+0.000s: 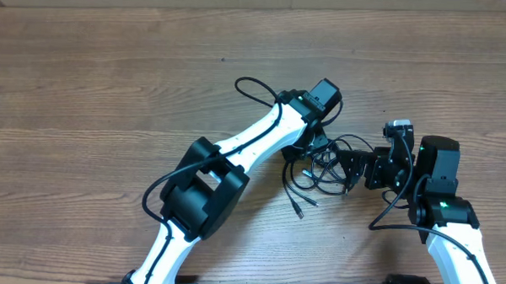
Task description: Untangle cables
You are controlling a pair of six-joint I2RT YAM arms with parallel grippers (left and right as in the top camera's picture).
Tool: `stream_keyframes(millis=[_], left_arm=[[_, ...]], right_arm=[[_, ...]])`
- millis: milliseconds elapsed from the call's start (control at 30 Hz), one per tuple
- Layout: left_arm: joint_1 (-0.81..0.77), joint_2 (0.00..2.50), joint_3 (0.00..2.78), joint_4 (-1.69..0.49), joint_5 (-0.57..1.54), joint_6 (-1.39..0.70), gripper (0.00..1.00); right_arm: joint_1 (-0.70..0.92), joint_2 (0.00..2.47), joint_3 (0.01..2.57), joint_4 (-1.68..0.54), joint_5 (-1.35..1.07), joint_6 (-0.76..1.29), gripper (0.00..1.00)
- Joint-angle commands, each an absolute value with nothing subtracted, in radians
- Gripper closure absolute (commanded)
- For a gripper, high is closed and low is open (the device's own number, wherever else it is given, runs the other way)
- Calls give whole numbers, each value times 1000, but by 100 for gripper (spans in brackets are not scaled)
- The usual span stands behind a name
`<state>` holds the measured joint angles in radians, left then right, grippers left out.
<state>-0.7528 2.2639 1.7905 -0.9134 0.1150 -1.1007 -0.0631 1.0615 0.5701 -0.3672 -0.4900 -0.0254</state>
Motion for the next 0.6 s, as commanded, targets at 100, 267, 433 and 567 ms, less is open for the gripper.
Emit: stream_keyframes(millis=[100, 267, 433, 567], left_arm=[[-775, 2272, 1808, -914, 60, -1105, 57], [-789, 2272, 1808, -899, 41, -1106, 54], [-801, 2272, 1808, -886, 28, -1108, 47], [-815, 2273, 1808, -881, -10, -1108, 45]], right_arm=[[-60, 1063, 590, -362, -488, -23, 0], [-60, 1063, 590, -362, -488, -23, 0], [-60, 1063, 590, -362, -488, -23, 0], [-60, 1063, 590, -362, -488, -23, 0]])
